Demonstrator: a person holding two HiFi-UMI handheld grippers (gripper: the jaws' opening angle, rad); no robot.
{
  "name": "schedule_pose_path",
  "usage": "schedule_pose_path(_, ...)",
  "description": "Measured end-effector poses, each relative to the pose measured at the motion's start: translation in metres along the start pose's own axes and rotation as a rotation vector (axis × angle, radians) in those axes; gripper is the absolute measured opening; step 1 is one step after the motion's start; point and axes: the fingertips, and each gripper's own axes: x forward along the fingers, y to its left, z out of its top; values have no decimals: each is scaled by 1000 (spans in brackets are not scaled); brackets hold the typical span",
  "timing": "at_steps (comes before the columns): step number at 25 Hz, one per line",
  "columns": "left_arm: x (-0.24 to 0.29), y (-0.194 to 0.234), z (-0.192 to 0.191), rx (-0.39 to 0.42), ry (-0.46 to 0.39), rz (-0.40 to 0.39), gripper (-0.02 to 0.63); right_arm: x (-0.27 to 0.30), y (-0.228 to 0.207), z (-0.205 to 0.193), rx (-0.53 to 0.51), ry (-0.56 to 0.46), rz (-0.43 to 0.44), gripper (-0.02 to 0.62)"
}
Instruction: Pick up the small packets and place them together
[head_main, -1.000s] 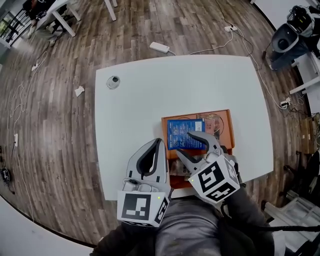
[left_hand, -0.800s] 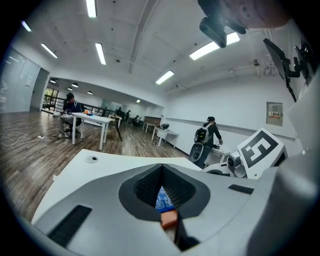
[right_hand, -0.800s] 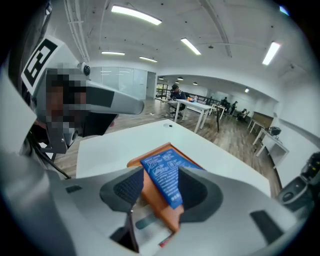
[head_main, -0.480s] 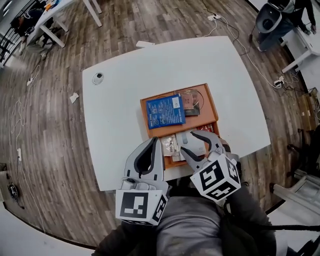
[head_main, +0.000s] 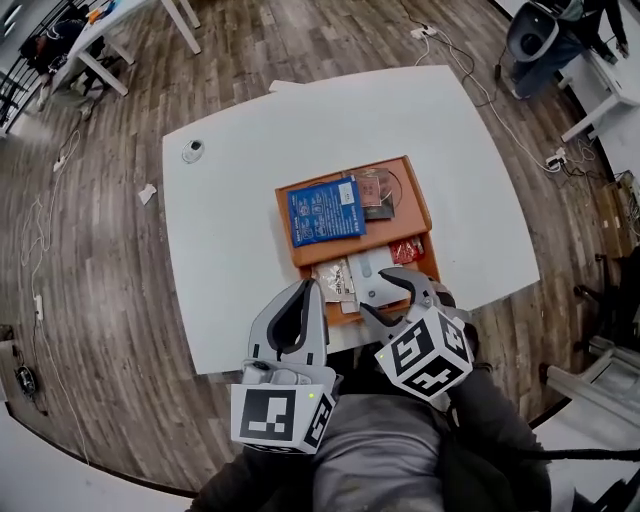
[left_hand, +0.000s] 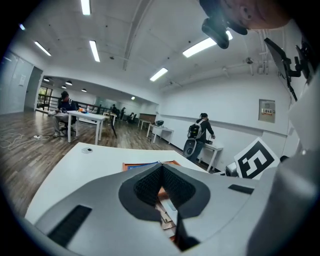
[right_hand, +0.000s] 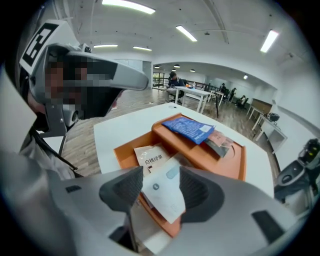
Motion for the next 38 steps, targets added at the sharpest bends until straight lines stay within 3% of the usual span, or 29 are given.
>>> schedule_pose_path(5,7,24,3,-16,12,30,0,26,-10,-7,23,98,24,333)
schedule_pose_path(13,37,41,-3,-33,60,2,0,56,-23,-29,46,228,63,347)
schedule_pose_path(15,43,43,-5,-36,73,-1,0,56,-28,-27,37,225,48,288)
schedule_pose_path(18,49,43,-9,-37,86,-12,0,51,-37,-23,33,190,-1,99)
schedule_pose_path(19,50,42,-9,-36,87,-17,0,49,-40,-23,25,182,-18,72)
schedule_pose_path(27,35,21,-6,-11,64,-23,0,22,-21,-18,-27,127,-25,52)
schedule_pose_path(38,-15,-26,3,30,-9,-18,0,-41,4,-4,-51,-34,-64,49)
